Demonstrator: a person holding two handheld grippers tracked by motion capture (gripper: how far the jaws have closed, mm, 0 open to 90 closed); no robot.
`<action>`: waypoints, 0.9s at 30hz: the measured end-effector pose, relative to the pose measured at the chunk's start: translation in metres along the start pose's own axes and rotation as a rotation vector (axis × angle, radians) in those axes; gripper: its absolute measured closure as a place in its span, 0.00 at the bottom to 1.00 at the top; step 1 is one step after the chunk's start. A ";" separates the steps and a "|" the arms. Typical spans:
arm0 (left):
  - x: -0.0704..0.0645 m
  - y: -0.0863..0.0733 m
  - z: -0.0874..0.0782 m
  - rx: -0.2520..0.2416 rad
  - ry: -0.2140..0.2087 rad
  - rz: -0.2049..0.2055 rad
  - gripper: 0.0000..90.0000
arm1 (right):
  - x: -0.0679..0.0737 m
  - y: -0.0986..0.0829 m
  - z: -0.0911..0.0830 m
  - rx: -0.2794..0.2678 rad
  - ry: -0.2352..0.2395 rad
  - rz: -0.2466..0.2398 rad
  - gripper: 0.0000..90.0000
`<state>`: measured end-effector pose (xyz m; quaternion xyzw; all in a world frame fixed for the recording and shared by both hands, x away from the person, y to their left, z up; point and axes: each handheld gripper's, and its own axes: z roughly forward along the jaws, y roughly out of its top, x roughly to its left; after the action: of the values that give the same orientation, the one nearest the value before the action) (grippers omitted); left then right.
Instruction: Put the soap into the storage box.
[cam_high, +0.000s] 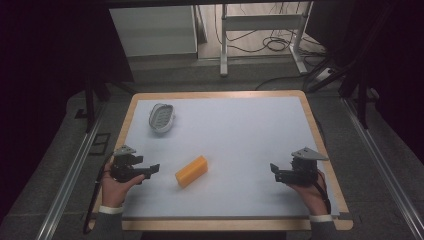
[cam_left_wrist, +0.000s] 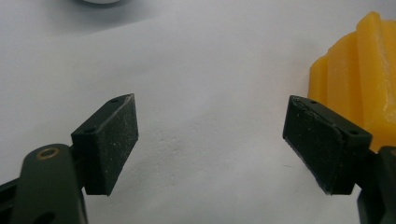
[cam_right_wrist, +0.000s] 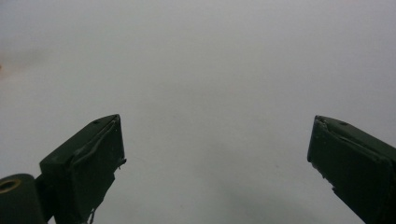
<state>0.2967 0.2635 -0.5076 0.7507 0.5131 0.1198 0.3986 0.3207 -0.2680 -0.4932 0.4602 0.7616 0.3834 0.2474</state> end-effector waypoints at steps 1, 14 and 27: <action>0.000 0.000 0.000 0.001 -0.001 0.001 0.21 | 0.000 0.000 0.000 0.000 0.000 0.000 0.05; -0.002 0.001 -0.002 0.001 -0.004 0.013 0.21 | -0.007 -0.004 -0.008 -0.011 -0.013 -0.001 0.08; -0.008 0.003 -0.006 -0.013 0.011 0.036 0.22 | -0.013 -0.008 -0.007 0.013 -0.021 0.007 0.08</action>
<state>0.2918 0.2585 -0.4995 0.7567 0.5009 0.1346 0.3981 0.3171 -0.2843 -0.4955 0.4682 0.7599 0.3745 0.2509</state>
